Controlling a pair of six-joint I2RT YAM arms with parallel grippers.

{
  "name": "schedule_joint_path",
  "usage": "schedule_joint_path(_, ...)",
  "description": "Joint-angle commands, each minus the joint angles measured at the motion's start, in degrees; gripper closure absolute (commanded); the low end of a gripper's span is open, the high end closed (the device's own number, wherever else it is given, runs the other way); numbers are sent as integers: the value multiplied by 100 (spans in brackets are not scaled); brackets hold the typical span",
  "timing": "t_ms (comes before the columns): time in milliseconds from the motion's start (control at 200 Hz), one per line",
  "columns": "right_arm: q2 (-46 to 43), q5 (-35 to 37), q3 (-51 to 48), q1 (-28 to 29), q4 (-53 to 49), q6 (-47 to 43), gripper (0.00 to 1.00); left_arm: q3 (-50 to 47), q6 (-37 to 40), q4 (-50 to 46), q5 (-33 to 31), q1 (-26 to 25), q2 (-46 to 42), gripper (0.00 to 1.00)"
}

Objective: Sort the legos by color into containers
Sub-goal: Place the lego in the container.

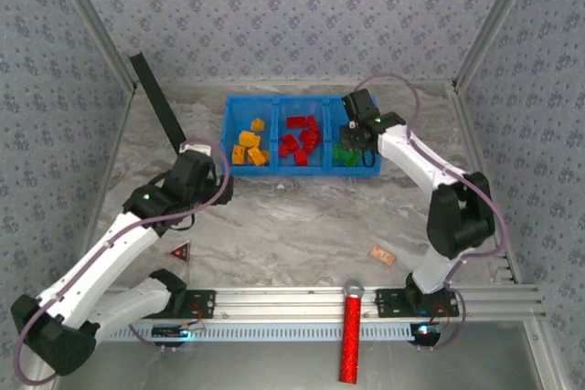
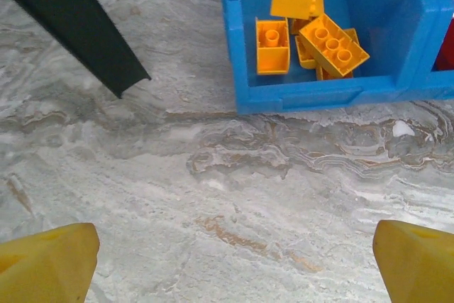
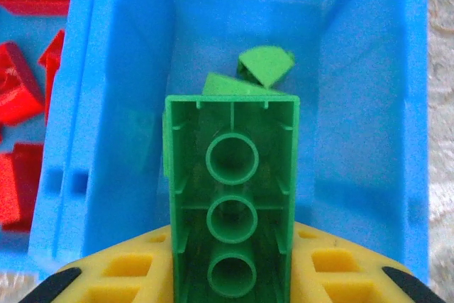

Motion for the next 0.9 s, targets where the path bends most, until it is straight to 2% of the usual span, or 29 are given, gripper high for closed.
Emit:
schedule_joint_path(0, 615, 112, 579, -120, -76, -208, 66, -40, -106, -379, -243, 23, -278, 1)
schedule_joint_path(225, 1809, 238, 1680, -255, -411, -82, 66, -182, -273, -620, -169, 12, -558, 1)
schedule_joint_path(450, 2483, 358, 2345, -288, -907, 46, 58, -147, -130, -578, -24, 10, -534, 1)
schedule_joint_path(600, 2495, 398, 2487, -328, -1023, 64, 51, -112, -52, -547, -4, 6, -501, 1)
schedule_joint_path(760, 2219, 353, 2477, -311, -1035, 3, 49, -86, -47, -510, -120, 10, -420, 1)
schedule_joint_path(895, 1681, 269, 2298, -270, -951, -165, 36, -141, -111, -341, -437, 22, -391, 1)
